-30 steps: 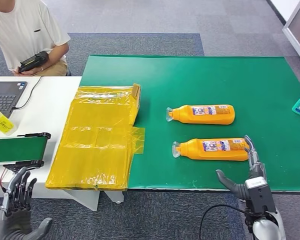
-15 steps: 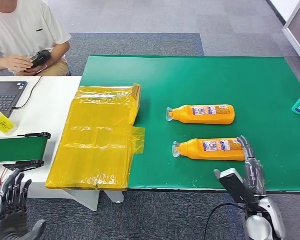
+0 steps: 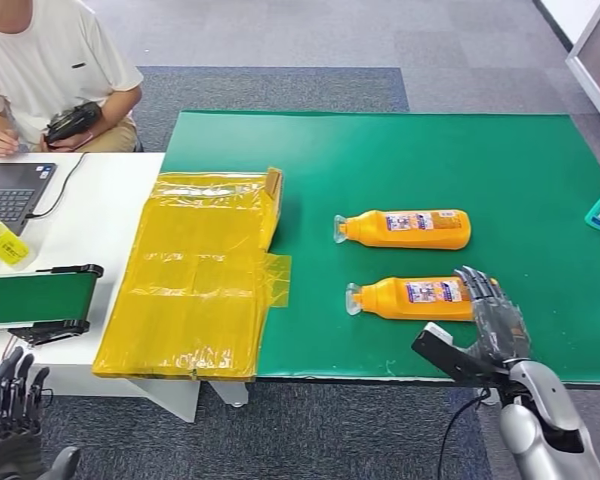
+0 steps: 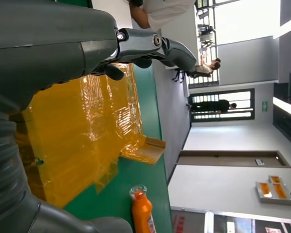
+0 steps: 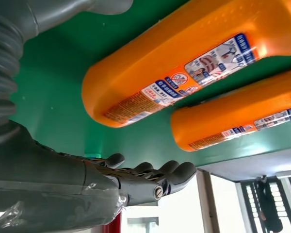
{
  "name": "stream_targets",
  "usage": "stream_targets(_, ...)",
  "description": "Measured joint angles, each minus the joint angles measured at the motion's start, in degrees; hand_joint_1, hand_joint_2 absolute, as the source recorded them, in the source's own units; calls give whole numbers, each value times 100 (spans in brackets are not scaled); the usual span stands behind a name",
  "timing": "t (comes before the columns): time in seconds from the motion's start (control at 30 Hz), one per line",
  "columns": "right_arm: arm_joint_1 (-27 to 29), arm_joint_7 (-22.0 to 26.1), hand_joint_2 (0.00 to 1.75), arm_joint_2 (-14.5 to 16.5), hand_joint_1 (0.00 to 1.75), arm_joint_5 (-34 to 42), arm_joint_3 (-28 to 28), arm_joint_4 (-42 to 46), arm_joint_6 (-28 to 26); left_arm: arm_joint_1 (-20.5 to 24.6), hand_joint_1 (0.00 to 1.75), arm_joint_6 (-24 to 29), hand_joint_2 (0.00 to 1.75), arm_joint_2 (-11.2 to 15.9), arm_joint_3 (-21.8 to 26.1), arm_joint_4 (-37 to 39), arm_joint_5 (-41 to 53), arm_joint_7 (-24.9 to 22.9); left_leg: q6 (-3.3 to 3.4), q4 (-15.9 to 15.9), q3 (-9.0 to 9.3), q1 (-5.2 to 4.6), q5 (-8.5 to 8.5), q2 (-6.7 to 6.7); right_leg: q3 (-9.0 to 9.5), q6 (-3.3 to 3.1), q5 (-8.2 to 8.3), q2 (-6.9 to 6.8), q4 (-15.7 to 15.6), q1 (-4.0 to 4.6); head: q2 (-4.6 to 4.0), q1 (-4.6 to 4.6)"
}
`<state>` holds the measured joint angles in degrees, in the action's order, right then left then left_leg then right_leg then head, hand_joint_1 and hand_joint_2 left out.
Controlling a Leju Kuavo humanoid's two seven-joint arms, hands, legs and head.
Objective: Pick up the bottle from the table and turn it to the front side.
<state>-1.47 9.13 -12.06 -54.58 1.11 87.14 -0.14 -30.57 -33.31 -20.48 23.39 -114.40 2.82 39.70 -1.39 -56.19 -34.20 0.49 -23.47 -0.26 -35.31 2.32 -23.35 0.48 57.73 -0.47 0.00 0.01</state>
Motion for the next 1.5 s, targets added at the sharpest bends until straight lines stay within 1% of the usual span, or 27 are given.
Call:
stream_targets(0.1,-150,-7,175,-289,0,82,-98,-63,153,-35,0,-16,175,0,4,0,-11,12,2,0,0,-4,1,-1,0,1,1,-1,0,-3,0,-1)
stream_targets(0.3,-303,93,175,-974,0,426,-186,-96,475,-57,0,-49,175,0,4,0,2,24,6,0,-3,-8,-1,-2,0,3,1,-1,0,-8,0,0)
stream_targets(0.5,-664,42,175,-1505,0,671,-357,-249,874,-56,0,-93,175,0,7,0,-14,24,9,0,-2,-9,1,-3,0,6,3,-3,0,-9,0,1)
stream_targets(0.6,-790,74,175,-1791,0,1093,-483,-325,1185,-48,0,-162,175,0,36,0,-31,24,10,0,-3,-11,2,-4,-1,7,4,-5,0,-11,0,-1)
stream_targets(0.7,-900,166,175,-2219,0,1741,-621,-361,1528,-34,0,-267,175,0,127,1,-99,24,12,-1,-3,-15,2,-7,-1,10,4,-6,0,-15,0,1)
stream_targets(0.77,-952,187,175,-2437,0,1972,-689,-374,1649,-27,0,-310,175,1,172,2,-118,24,14,-1,-4,-15,1,-9,0,10,3,-5,0,-16,0,1)
stream_targets(0.83,-1008,173,175,-2586,0,2076,-783,-397,1750,-16,0,-327,175,1,191,3,-117,24,16,-1,-5,-16,-1,-10,0,11,3,-5,0,-17,0,1)
stream_targets(0.9,-1147,83,175,-2715,0,2259,-933,-462,1964,-8,0,-331,175,1,207,4,-122,24,17,-1,-4,-17,-1,-9,-1,11,4,-5,0,-18,0,1)
stream_targets(1.03,-1562,-130,175,-3055,0,3066,-1375,-643,2483,1,0,-388,175,1,298,4,-222,24,20,-1,-3,-18,2,-9,0,13,5,-6,0,-19,0,1)
stream_targets(1.13,-1807,-173,175,-3215,0,3280,-1647,-710,2563,8,0,-443,175,1,351,4,-239,24,21,-1,-3,-18,3,-9,1,14,5,-6,0,-18,0,1)
stream_targets(1.23,-2052,-219,175,-3277,0,3274,-1957,-810,2555,26,0,-475,175,1,390,7,-225,24,20,-1,-2,-18,3,-8,1,14,5,-5,0,-18,0,0)
stream_targets(1.37,-2412,-168,175,-3259,0,3220,-2444,-1080,2362,46,0,-506,175,0,396,16,-181,24,20,-1,-3,-18,5,-8,2,14,5,-6,0,-18,0,1)
stream_targets(1.5,-2707,-96,175,-3129,0,3195,-2938,-1420,2132,72,0,-529,175,0,396,36,-153,24,19,-1,-3,-18,6,-9,4,15,6,-6,0,-18,0,2)
